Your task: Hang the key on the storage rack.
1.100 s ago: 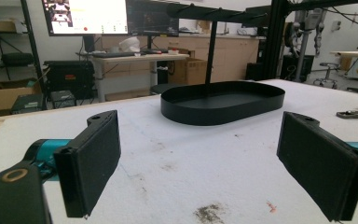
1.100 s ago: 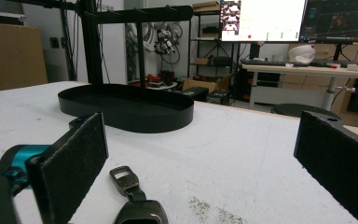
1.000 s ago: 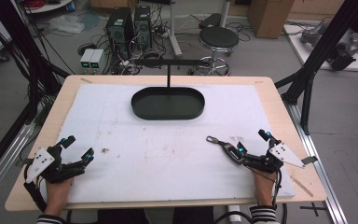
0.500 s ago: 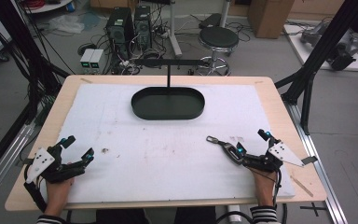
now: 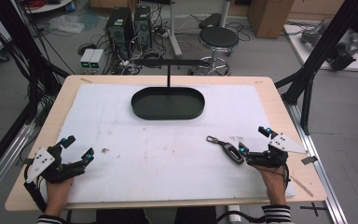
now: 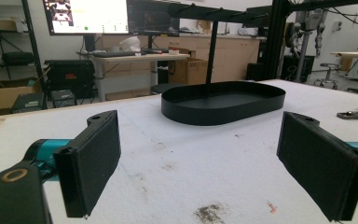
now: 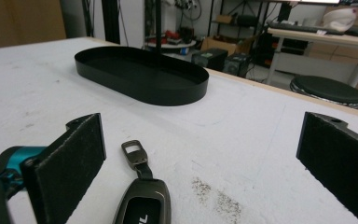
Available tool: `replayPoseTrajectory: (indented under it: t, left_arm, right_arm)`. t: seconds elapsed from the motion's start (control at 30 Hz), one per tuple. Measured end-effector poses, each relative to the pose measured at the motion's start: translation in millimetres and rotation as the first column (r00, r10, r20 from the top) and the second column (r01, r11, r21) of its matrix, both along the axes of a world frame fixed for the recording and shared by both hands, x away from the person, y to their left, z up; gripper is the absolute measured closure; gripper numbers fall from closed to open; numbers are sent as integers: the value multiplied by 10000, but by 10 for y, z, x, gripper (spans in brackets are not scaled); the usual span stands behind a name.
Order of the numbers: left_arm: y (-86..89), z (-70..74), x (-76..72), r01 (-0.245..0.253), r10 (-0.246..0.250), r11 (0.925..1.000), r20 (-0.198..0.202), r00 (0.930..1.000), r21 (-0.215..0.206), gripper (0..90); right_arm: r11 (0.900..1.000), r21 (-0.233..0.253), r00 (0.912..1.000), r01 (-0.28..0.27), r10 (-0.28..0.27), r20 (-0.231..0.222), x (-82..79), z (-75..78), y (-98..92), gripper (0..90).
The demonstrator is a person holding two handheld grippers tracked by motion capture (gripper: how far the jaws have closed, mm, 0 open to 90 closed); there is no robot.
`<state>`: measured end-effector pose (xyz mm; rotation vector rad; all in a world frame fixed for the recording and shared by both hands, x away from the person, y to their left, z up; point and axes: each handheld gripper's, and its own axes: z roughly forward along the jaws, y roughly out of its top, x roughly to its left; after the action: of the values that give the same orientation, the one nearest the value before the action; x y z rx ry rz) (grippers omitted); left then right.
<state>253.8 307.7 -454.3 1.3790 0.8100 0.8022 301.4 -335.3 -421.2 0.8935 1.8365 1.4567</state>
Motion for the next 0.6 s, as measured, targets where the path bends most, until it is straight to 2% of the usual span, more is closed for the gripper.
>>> replayPoseTrajectory:
  t: [0.1, 0.13, 0.2, 0.27, 0.3, 0.37, 0.4, 0.47, 0.6]
  left_arm:
    - [0, 0, 0, 0, 0, 10000, 3, 10000, 5, 139]
    - [0, 0, 0, 2, -2, 10000, 6, 10000, 12, 139]
    - [0, 0, 0, 11, -11, 10000, 14, 10000, 26, 139]
    - [0, 0, -1, 4, -4, 10000, 11, 10000, 24, 139]
    - [0, 0, 0, 9, -9, 10000, 15, 10000, 24, 139]
    - [0, 0, 0, 11, -11, 10000, 12, 10000, 20, 139]
    - [0, 0, 0, 3, -3, 10000, 9, 10000, 16, 139]
    - [0, 0, 0, 2, -2, 10000, 8, 10000, 19, 139]
    - [0, 0, 0, 9, -10, 10000, 16, 10000, 34, 139]
  right_arm:
    - [9984, -494, 9992, -259, 243, -326, 19, 153, -3, 1]
    - [9984, -494, 9992, -259, 243, -326, 19, 153, -3, 1]
    - [9953, -838, 9952, -490, 415, -884, 63, 269, 3, 1]
    - [9941, -938, 9938, -545, 449, -1017, 73, 295, 8, 1]
    - [9891, -1300, 9895, -686, 509, -1352, 112, 365, 22, 1]
    - [9878, -1374, 9870, -733, 522, -1518, 126, 392, 31, 1]
    - [9841, -1586, 9830, -804, 519, -1764, 151, 445, 47, 1]
    - [9795, -1812, 9793, -885, 523, -1956, 180, 483, 65, 1]
    - [9652, -2375, 9631, -1098, 441, -2657, 250, 540, 141, 2]
